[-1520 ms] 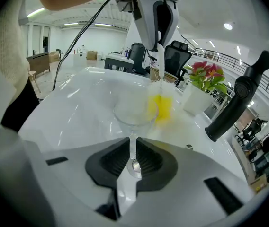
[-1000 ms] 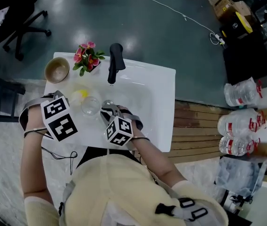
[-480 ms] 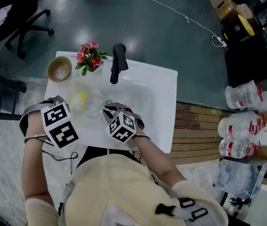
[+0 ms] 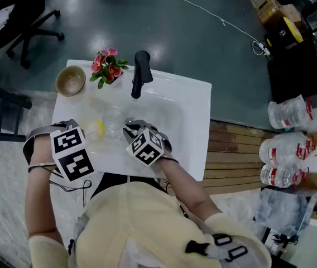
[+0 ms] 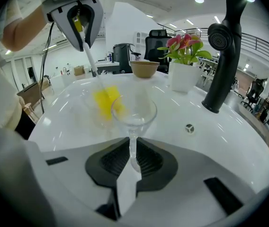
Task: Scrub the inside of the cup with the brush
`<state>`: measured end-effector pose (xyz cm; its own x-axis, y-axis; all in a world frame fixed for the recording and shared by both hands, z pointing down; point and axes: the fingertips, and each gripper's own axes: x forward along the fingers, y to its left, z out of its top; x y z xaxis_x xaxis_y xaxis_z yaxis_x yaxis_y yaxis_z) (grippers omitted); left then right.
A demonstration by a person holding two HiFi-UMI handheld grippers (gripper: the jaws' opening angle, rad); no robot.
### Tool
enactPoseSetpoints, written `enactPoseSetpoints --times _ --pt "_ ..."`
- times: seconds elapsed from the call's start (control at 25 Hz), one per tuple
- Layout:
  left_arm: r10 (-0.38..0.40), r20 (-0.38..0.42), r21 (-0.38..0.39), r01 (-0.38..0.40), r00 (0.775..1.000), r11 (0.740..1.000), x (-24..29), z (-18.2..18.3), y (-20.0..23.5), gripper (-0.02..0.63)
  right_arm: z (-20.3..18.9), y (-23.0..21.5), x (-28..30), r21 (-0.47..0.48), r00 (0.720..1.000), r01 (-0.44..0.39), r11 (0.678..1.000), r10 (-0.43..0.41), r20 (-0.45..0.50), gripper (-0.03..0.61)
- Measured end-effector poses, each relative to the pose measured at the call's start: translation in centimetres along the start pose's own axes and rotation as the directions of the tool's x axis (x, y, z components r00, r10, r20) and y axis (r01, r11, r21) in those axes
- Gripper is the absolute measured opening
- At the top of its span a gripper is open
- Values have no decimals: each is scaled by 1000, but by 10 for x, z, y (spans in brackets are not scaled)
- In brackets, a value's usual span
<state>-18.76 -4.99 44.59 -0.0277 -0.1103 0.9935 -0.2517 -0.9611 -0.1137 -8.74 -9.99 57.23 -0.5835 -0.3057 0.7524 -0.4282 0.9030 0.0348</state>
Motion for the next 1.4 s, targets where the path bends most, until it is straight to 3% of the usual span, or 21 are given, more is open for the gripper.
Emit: enactPoseSetpoints --times 0.44,0.72,1.4 --pt "-46 12 56 45 999 997 5 10 -14 44 1 2 0 -10 1000 -5 1000 5 4 51" --pt "-89 66 72 84 994 994 4 22 -22 44 1 2 -1 -7 1000 -8 1000 8 5 51" --pt "-97 170 94 82 981 992 5 37 -27 44 0 0 2 -1 1000 -12 1000 12 9 51"
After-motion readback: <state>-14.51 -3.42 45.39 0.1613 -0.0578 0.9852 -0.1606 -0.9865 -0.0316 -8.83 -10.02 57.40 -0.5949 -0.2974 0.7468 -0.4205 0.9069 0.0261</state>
